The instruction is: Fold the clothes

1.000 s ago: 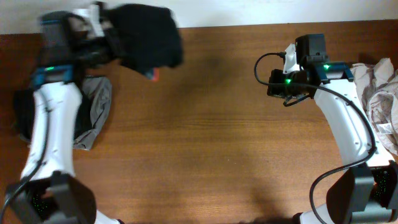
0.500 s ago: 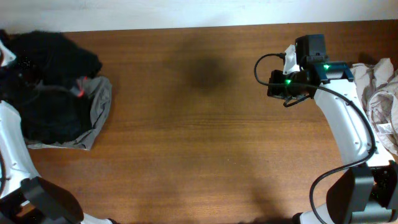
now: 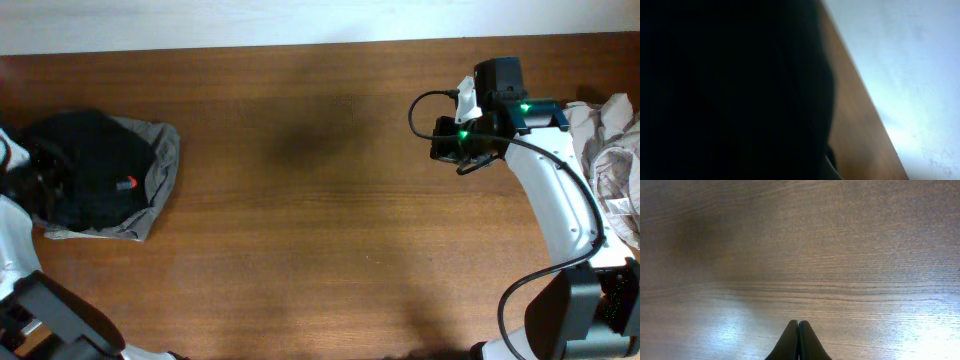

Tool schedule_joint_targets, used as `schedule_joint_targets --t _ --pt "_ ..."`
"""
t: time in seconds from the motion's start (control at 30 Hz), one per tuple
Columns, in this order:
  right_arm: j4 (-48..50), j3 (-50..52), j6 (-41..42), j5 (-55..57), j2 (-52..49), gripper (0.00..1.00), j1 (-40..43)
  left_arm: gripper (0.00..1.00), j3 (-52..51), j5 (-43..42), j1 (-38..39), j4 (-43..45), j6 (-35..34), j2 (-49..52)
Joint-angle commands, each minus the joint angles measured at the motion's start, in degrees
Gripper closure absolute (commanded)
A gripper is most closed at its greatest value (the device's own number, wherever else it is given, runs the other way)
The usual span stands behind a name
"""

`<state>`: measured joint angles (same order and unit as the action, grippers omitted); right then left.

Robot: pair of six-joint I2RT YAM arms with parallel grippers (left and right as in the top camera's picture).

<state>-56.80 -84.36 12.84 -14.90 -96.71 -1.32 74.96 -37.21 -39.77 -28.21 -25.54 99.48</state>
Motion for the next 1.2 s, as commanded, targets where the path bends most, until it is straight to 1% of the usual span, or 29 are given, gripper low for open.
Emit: schedule_joint_targets --t 0.0,0.13,0.3,0.33,0.37,0.43,0.47,0.53,0.57,0.7,0.8,0.83,0.87,0.93,1.0,1.03,1.07,1.17 --pt "-0.2 -0.2 -0.6 0.5 -0.1 0.96 -0.2 1.00 -3.5 -0.2 -2.3 -0.1 3.4 0.3" --pt "0.0 -0.2 -0.6 0.5 -0.1 0.96 -0.2 1.00 -6.4 2.6 -4.5 0.0 3.4 0.3" --pt "0.0 -0.2 -0.6 0.6 -0.1 0.96 -0.2 0.99 -7.3 5.6 -7.0 0.0 3.4 0.3" --pt "0.0 -0.2 -0.6 0.5 -0.1 0.96 -0.2 0.96 -7.3 5.5 -7.4 0.1 3.4 0.3" --pt "0.0 -0.2 -0.6 0.5 -0.1 0.96 -0.2 0.91 -7.3 5.4 -7.7 0.1 3.4 0.3" --pt "0.0 -0.2 -0.6 0.5 -0.1 0.96 -0.2 0.71 -7.3 3.8 -7.9 -0.1 3.3 0.3" --pt "0.0 -0.2 -0.6 0.5 -0.1 0.96 -0.2 0.53 -7.3 1.9 -8.0 -0.2 3.3 0.2" --pt "0.0 -0.2 -0.6 0.6 -0.1 0.96 -0.2 0.09 -7.3 -0.9 -8.0 -0.4 3.3 0.1" --pt "0.0 -0.2 -0.6 0.5 -0.1 0.96 -0.2 0.05 -7.3 -2.3 -8.2 -0.7 3.4 -0.2" --pt "-0.5 -0.2 -0.6 0.5 -0.1 0.96 -0.2 0.06 -7.1 -4.1 -11.1 -2.3 4.7 -3.9" --pt "-0.6 -0.2 -1.1 0.5 -0.1 0.96 -0.2 0.11 -7.0 -4.2 -12.9 -2.4 4.9 -8.8" --pt "-0.5 -0.2 -1.7 0.5 -0.1 0.96 -0.2 0.18 -6.9 -4.2 -13.1 -2.5 4.9 -10.9" --pt "-0.4 -0.2 -1.7 0.5 -0.1 0.96 -0.2 0.21 -6.9 -4.2 -13.1 -2.5 5.5 -13.0" --pt "-0.2 -0.2 -1.7 0.5 -0.1 0.96 -0.2 0.30 -6.7 -3.9 -12.8 -2.5 6.0 -17.1" --pt "-0.1 -0.2 -1.7 0.5 -0.1 0.96 -0.2 0.54 -6.6 -3.3 -11.8 -2.2 7.5 -20.7" --pt "0.0 -0.2 -1.7 0.5 -0.1 0.96 -0.2 0.69 -6.6 -0.4 -9.7 -1.8 9.7 -22.8" --pt "0.1 -0.2 -1.7 0.5 -0.1 0.96 -0.2 0.74 -6.6 1.7 -8.3 -1.6 11.7 -23.3" --pt "0.2 -0.2 -1.7 0.5 -0.1 0.96 -0.2 0.78 -6.7 9.4 -2.5 -1.6 19.8 -22.6"
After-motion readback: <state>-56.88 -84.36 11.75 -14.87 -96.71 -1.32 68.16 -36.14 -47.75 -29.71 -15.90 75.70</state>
